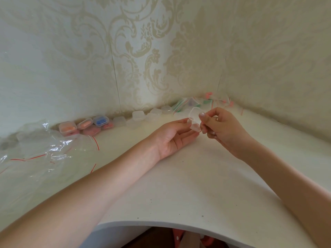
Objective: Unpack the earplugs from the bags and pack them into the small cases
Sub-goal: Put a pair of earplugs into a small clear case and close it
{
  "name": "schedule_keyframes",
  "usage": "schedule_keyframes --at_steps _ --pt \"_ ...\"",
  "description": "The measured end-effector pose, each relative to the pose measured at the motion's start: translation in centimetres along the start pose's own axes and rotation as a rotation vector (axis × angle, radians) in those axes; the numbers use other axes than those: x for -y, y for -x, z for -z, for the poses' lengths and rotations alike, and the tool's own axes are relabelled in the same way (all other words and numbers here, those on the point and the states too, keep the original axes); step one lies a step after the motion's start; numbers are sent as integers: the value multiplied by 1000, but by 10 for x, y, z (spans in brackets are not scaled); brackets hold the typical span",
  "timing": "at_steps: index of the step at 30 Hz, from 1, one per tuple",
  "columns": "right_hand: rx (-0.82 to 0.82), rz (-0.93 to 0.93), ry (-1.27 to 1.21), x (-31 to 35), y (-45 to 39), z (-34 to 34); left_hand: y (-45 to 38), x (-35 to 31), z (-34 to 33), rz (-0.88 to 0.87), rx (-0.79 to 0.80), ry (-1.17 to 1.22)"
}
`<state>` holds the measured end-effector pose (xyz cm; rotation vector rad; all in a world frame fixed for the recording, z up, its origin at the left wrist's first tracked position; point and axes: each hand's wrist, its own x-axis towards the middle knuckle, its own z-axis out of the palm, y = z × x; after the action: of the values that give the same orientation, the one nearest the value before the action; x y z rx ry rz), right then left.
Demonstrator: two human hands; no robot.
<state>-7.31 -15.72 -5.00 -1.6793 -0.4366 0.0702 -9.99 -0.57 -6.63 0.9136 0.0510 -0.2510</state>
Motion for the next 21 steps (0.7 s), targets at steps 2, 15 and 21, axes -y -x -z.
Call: schedule_keyframes --at_steps 2,15,21 --pt "-59 46 85 0 3 -5 2 0 -1 28 60 -42" --pt "-170 132 325 -7 6 -13 4 5 -7 8 103 -159" --pt "-50 46 41 3 5 -9 2 6 -7 -88 -49 -72"
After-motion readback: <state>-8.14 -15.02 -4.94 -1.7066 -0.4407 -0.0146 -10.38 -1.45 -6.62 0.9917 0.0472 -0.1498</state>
